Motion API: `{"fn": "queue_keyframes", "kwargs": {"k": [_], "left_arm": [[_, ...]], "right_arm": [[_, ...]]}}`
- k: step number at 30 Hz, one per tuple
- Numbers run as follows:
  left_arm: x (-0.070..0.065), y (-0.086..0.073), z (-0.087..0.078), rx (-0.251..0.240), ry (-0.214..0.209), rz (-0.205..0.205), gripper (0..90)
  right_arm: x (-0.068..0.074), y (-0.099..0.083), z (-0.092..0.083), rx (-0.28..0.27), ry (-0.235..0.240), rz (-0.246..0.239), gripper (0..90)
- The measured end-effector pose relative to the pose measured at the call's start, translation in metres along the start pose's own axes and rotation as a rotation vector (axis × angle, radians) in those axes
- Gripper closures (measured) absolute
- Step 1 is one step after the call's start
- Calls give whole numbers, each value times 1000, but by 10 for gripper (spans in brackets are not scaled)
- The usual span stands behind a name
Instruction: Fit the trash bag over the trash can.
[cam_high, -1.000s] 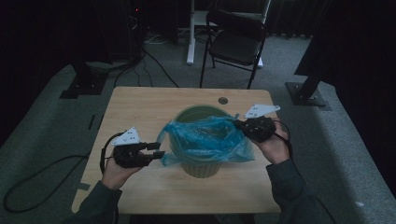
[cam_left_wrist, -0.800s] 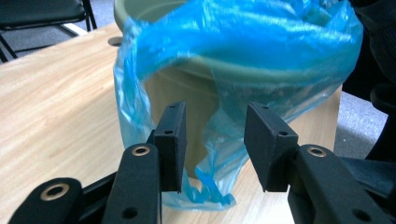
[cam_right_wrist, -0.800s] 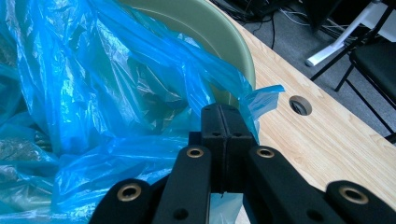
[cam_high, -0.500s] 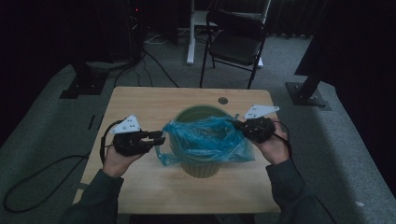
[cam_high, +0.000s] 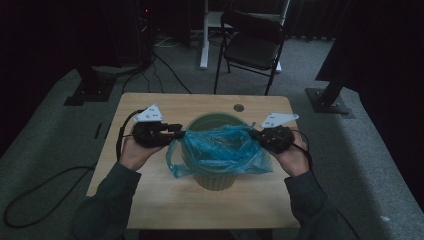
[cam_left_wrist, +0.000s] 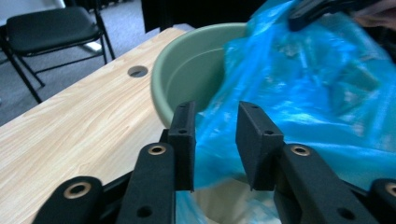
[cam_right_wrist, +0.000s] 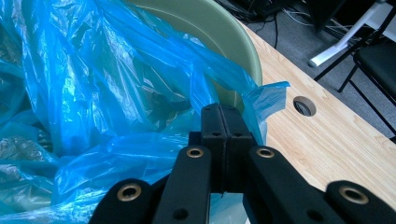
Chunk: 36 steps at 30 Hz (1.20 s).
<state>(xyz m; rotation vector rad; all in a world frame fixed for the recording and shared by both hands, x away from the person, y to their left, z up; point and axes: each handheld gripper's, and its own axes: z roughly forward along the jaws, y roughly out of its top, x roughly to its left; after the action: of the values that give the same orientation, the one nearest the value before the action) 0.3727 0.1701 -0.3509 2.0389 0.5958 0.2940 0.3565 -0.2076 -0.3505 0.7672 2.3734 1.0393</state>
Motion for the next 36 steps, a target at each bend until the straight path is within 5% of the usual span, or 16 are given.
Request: {"fn": "queue_keyframes", "kwargs": {"k": [9, 25, 33, 36], "left_arm": [[8, -4, 13, 51, 1, -27, 570], [12, 2, 23, 46, 31, -37, 843], [22, 1, 29, 12, 54, -78, 867], [21, 1, 29, 15, 61, -68, 862]], "right_arm": [[-1, -1, -1, -6, -4, 2, 900], [-5, 0, 2, -5, -55, 1, 900], [-9, 0, 6, -5, -63, 10, 899], [-8, 0, 5, -14, -41, 11, 793]]}}
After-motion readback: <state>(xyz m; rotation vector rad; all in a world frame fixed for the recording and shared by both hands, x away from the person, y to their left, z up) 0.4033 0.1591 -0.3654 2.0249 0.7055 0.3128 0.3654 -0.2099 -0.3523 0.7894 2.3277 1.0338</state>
